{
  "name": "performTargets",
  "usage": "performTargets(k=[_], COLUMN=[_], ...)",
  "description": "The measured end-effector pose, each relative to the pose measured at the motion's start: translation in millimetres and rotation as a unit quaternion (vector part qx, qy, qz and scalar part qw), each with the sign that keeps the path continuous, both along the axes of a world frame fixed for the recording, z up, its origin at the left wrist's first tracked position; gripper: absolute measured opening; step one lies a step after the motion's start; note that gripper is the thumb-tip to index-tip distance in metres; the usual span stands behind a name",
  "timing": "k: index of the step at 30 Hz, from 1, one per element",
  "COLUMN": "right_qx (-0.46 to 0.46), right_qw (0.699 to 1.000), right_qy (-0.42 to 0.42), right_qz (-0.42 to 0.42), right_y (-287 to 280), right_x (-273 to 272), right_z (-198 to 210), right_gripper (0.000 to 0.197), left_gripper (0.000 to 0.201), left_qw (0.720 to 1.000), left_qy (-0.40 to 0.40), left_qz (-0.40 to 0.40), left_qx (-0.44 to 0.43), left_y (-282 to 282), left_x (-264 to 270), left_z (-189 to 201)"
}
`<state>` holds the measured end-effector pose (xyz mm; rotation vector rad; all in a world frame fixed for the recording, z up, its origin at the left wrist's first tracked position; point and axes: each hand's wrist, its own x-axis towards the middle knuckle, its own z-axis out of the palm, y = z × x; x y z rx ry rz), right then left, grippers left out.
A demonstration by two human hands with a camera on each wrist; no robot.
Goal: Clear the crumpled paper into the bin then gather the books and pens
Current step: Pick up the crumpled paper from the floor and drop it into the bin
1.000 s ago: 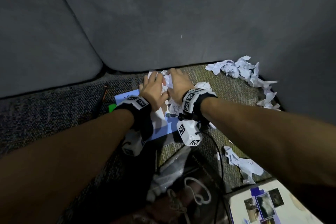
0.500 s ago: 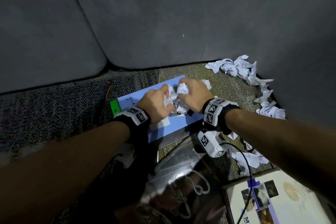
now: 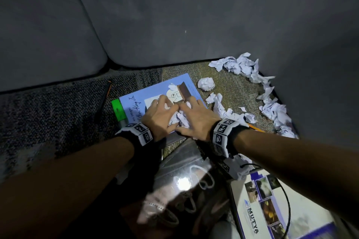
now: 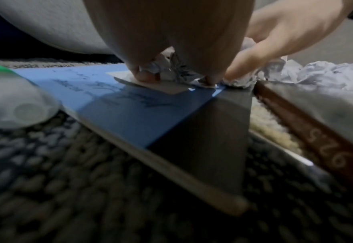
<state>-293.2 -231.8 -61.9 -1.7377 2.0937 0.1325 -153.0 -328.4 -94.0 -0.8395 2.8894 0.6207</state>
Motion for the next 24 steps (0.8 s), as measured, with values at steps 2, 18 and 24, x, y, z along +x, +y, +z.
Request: performTargets(k=[2, 18, 24], right_qx=[0.012, -0.061, 0.014], right_qw=[1.0, 0.988, 0.985], right_qy=[-0.022, 0.084, 0.137], right_qz=[-0.016, -0.113, -0.101], right_y=[-5, -59, -76], right_x=[4, -89, -83], right_z=[1, 36, 16], right_gripper=[0.067, 0.04, 0.041], left_gripper=[0.047, 0.016, 0.04], left_qw=[1.0, 0.992, 0.992], left_qy=[-0.009, 0.055, -0.116], left_qz=[-0.005, 0.104, 0.043], left_qx=[0.005, 0.034, -0.025], left_y=[1, -57, -71], left_x=[-2, -79, -84], left_z=[0, 55, 30])
